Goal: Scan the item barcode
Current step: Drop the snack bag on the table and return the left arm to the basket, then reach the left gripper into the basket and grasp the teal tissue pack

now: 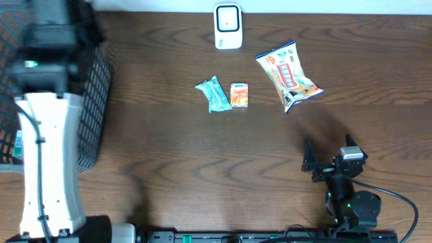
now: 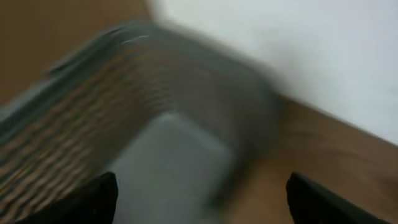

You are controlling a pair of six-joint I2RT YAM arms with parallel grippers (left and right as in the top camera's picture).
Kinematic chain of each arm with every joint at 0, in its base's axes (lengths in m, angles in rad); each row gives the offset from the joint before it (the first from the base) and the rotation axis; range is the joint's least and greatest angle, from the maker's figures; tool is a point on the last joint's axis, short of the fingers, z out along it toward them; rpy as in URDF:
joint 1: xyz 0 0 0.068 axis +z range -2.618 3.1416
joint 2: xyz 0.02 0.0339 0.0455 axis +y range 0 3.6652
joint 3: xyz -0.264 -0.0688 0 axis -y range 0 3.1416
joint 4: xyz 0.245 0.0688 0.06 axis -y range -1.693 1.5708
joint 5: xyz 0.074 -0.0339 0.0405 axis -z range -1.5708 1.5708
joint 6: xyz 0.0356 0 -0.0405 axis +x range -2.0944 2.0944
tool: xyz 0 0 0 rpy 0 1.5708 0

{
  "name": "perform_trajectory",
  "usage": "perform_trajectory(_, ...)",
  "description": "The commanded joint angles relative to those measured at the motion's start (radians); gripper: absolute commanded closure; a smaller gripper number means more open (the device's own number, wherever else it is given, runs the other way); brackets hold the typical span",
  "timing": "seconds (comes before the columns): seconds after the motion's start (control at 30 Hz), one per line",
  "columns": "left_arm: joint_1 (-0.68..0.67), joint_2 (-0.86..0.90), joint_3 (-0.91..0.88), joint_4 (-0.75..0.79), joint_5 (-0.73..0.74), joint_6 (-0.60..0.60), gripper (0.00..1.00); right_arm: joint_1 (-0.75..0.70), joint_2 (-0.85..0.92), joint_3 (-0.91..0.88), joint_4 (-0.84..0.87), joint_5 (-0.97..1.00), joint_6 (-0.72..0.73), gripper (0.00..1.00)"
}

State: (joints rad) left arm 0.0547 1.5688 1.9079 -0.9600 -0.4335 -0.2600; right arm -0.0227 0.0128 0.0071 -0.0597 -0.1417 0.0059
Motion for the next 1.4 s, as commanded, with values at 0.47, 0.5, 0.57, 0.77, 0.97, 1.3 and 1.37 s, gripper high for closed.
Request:
perform_trajectory(0.47, 0.434, 0.075, -0.332, 0.125, -0.021, 0.1, 0.14, 0.008, -0.004, -0.002, -0.004, 0.001, -0.011, 0.01)
perform_trajectory(0.5, 0.436, 0.075, -0.354, 0.143, -0.019, 0.123, 0.14, 0.008, -0.004, -0.002, -0.004, 0.001, -0.011, 0.01)
perform_trajectory(0.57, 0.438, 0.076, -0.409, 0.183, 0.017, 0.199, 0.14, 0.008, -0.004, -0.002, -0.004, 0.001, -0.011, 0.01)
perform_trajectory(0.77, 0.443, 0.076, -0.558, 0.299, 0.1, 0.482, 0.14, 0.008, -0.004, -0.002, -0.004, 0.001, -0.011, 0.01)
perform_trajectory(0.97, 0.495, 0.078, -0.652, 0.367, 0.101, 0.586, 0.14, 0.008, -0.004, -0.002, -0.004, 0.001, -0.011, 0.01)
perform_trajectory(1.3, 0.641, 0.089, -0.715, 0.405, 0.369, 0.861, 0.14, 0.008, -0.004, -0.002, -0.004, 0.001, -0.011, 0.01)
perform_trajectory(1.37, 0.647, 0.101, -0.724, 0.408, 0.373, 0.901, 0.14, 0.008, -0.004, -0.002, -0.004, 0.001, -0.011, 0.01)
